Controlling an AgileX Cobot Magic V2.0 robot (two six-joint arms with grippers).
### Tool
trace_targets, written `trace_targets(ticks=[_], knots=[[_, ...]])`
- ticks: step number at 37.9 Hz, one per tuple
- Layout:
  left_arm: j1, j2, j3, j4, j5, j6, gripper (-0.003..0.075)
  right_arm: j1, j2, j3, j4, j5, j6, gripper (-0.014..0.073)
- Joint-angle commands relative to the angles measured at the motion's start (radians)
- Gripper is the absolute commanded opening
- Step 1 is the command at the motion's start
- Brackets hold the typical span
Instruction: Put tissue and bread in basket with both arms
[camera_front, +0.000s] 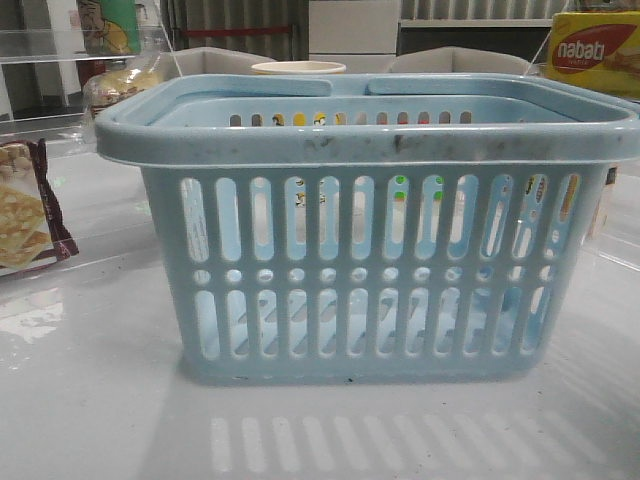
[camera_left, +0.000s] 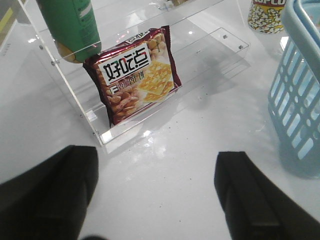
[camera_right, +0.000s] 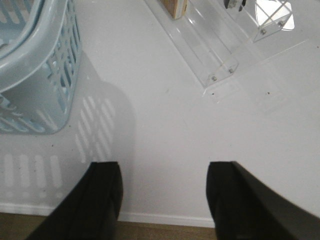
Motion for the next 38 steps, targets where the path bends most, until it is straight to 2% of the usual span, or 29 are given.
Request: trace_targets(ticks=[1, 10, 23, 30, 38], knots=[[-0.007, 0.011, -0.028, -0.005, -0.078, -0.008, 0.0548, -0.006, 0.06, -0.058, -0.065, -0.116, 0.048, 0.0493], [-0.007, 0.011, -0.028, -0.005, -0.078, -0.008, 0.0548, -0.01, 0.325, -0.219, -0.165, -0.13, 0.1, 0.0493], [-0.007, 0.011, -0.028, -0.005, -0.078, -0.008, 0.0548, -0.144, 0.79, -0.608, -0.159, -0.027, 0.107, 0.0493], [-0.007, 0.011, -0.028, -0.005, -0.078, -0.008, 0.0548, -0.157, 1.017, -0.81, -0.162, 0.034, 0.106, 0.0493], [-0.007, 0.011, -0.028, -0.005, -0.078, -0.008, 0.0548, -0.157, 1.177, -0.964, -0.162, 0.036, 0.105, 0.0493]])
